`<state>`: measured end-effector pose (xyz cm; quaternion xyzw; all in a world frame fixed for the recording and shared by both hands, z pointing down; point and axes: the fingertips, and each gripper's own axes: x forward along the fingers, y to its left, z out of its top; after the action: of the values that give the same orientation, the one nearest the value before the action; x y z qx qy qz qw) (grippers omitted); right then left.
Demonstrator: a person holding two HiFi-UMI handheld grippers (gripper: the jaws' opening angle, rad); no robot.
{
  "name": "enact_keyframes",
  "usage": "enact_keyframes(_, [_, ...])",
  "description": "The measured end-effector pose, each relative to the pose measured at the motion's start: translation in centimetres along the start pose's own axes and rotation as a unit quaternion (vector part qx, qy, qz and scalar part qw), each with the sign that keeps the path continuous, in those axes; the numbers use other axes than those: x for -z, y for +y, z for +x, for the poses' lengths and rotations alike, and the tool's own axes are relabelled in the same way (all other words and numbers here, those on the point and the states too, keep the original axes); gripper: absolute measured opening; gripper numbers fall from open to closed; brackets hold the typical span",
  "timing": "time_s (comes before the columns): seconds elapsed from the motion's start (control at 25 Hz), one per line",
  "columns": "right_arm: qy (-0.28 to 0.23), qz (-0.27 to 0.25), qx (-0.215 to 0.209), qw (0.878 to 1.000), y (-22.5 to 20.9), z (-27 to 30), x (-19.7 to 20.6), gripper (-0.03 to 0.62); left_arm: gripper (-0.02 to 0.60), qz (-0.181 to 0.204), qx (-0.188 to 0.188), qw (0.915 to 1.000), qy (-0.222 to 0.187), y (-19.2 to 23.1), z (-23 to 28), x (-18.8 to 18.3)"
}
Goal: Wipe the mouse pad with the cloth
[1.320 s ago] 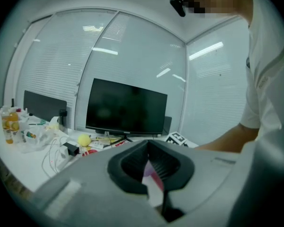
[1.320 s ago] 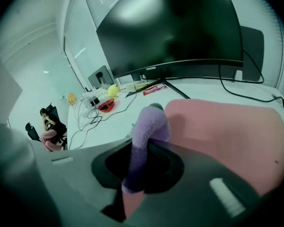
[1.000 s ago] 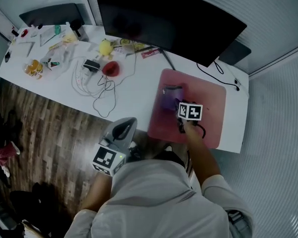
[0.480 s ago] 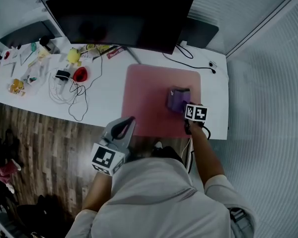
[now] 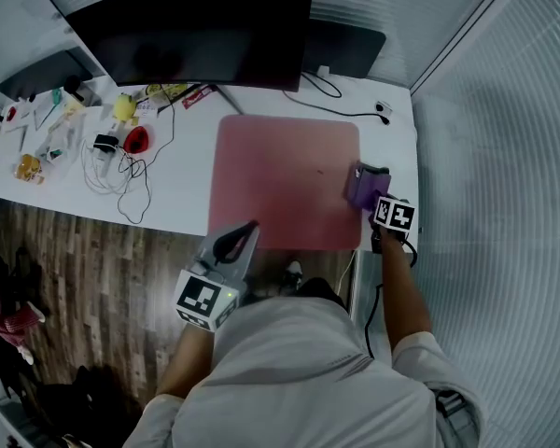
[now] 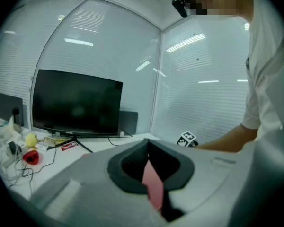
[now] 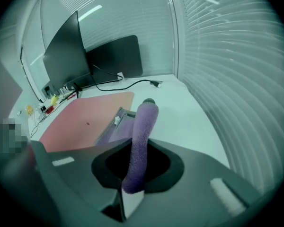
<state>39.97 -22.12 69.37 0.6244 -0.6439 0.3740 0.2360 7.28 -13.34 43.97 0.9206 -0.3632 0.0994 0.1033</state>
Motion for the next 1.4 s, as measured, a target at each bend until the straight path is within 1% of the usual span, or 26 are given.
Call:
enact_keyframes(0.12, [-0.026, 0.004, 0.018, 0.999, -1.1, -1.6, -0.7, 0.044, 0.003, 0.001, -0.003, 1.0000, 0.004, 0.0, -0.3, 0.3])
enact_keyframes(0.2, [-0.053, 0.004, 0.015, 0.998, -0.1, -3.3, -1.6, 0.044, 0.003, 0.003, -0.004, 1.0000, 0.003, 0.2, -0.8, 0.2])
enact_keyframes(0.28, [-0.079, 0.002, -0.003, 0.997, 2.0, -5.1, -2.5, 0.044, 0.003, 0.001, -0.003, 1.0000, 0.000, 0.7, -1.6, 0.2])
enact_keyframes(0.36, [-0.099, -0.002, -0.035, 0.994, 5.6, -6.5, -3.3, 0.046, 0.003, 0.000, -0.002, 1.0000, -0.003, 1.5, -2.5, 0.0])
enact_keyframes(0.48, [-0.111, -0.010, -0.099, 0.989, 13.1, -7.7, -4.4, 0.046, 0.003, 0.001, -0.009, 0.9999, -0.009, 3.4, -4.5, -0.4])
enact_keyframes(0.64, [-0.094, -0.031, -0.198, 0.975, 25.1, -7.4, -4.1, 0.046, 0.003, -0.007, -0.031, 0.9994, -0.013, 6.3, -8.1, -0.2])
enact_keyframes(0.72, [-0.077, -0.048, -0.242, 0.966, 31.4, -6.8, -3.2, 0.046, 0.003, -0.012, -0.046, 0.9988, -0.011, 7.9, -10.5, 0.3])
enact_keyframes(0.8, [-0.057, -0.070, -0.278, 0.956, 37.5, -6.0, -1.8, 0.046, 0.003, -0.017, -0.063, 0.9978, -0.010, 9.6, -13.0, 0.8])
enact_keyframes(0.88, [-0.039, -0.092, -0.307, 0.947, 43.0, -5.0, -0.2, 0.046, 0.003, -0.024, -0.081, 0.9964, -0.009, 11.3, -15.5, 1.5])
enact_keyframes(0.96, [-0.023, -0.105, -0.328, 0.938, 47.6, -4.0, 1.4, 0.046, 0.003, -0.031, -0.097, 0.9948, -0.006, 12.7, -17.8, 2.2])
enact_keyframes(1.04, [-0.007, -0.114, -0.337, 0.935, 50.9, -2.8, 2.7, 0.046, 0.003, -0.036, -0.109, 0.9933, -0.004, 13.8, -19.8, 2.7])
enact_keyframes(1.16, [0.022, -0.126, -0.324, 0.937, 53.2, -0.4, 4.6, 0.046, 0.003, -0.038, -0.119, 0.9921, -0.003, 15.0, -21.8, 3.5])
enact_keyframes(1.28, [0.048, -0.139, -0.297, 0.944, 52.0, 1.5, 6.1, 0.046, 0.003, -0.042, -0.116, 0.9924, 0.000, 15.5, -22.3, 4.1])
enact_keyframes(1.4, [0.063, -0.139, -0.257, 0.954, 48.1, 2.4, 6.8, 0.046, 0.003, -0.040, -0.101, 0.9941, 0.003, 15.2, -21.4, 4.2])
